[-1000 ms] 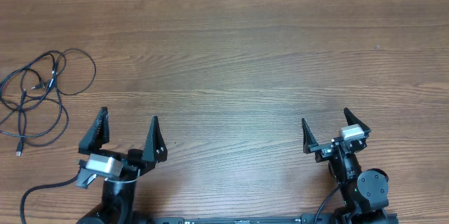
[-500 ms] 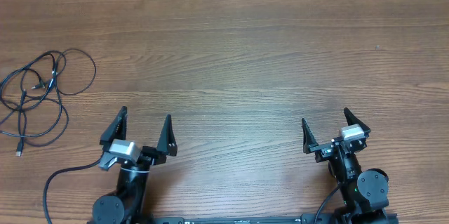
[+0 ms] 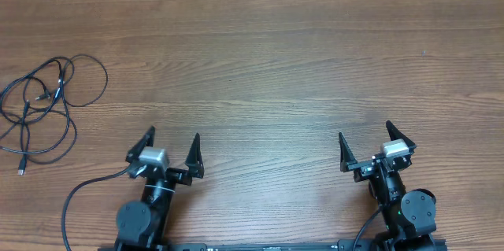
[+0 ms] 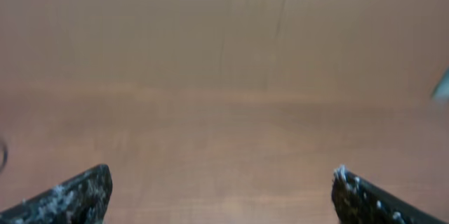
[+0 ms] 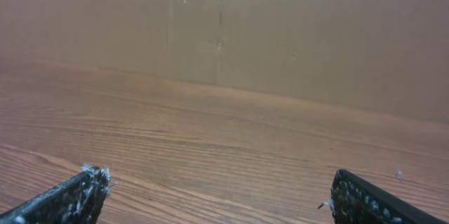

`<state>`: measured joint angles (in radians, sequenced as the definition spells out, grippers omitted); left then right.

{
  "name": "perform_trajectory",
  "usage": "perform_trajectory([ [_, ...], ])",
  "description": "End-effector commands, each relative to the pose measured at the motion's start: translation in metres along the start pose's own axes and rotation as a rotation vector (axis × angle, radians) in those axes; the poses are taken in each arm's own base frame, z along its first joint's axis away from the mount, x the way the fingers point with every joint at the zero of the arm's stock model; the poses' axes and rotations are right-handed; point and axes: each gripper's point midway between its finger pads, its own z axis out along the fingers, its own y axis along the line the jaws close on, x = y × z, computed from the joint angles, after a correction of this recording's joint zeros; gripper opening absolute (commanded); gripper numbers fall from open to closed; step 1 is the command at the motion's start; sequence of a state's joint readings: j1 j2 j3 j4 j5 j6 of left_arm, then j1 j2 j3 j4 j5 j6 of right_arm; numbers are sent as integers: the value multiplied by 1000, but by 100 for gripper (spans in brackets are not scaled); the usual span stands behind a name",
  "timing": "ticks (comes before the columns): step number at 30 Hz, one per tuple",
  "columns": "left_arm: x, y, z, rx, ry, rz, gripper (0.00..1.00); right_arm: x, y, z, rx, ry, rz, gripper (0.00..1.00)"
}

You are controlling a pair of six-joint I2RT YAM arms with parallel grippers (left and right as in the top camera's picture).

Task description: Untangle cables

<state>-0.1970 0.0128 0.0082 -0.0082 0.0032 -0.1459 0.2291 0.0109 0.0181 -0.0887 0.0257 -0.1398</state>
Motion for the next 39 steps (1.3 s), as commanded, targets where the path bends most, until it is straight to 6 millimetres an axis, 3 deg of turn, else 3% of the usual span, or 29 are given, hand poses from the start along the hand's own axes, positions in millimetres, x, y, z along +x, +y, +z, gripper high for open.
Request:
perform_trajectory([
  [1, 17, -1, -1, 5, 65, 11, 99, 2, 1, 0, -3, -5, -7, 100],
  [34, 18, 0, -1, 2, 68, 13, 99, 2, 1, 0, -3, -4, -7, 100],
  [39, 11, 23, -2, -133, 37, 16, 99, 2, 1, 0, -4, -4, -7, 100],
])
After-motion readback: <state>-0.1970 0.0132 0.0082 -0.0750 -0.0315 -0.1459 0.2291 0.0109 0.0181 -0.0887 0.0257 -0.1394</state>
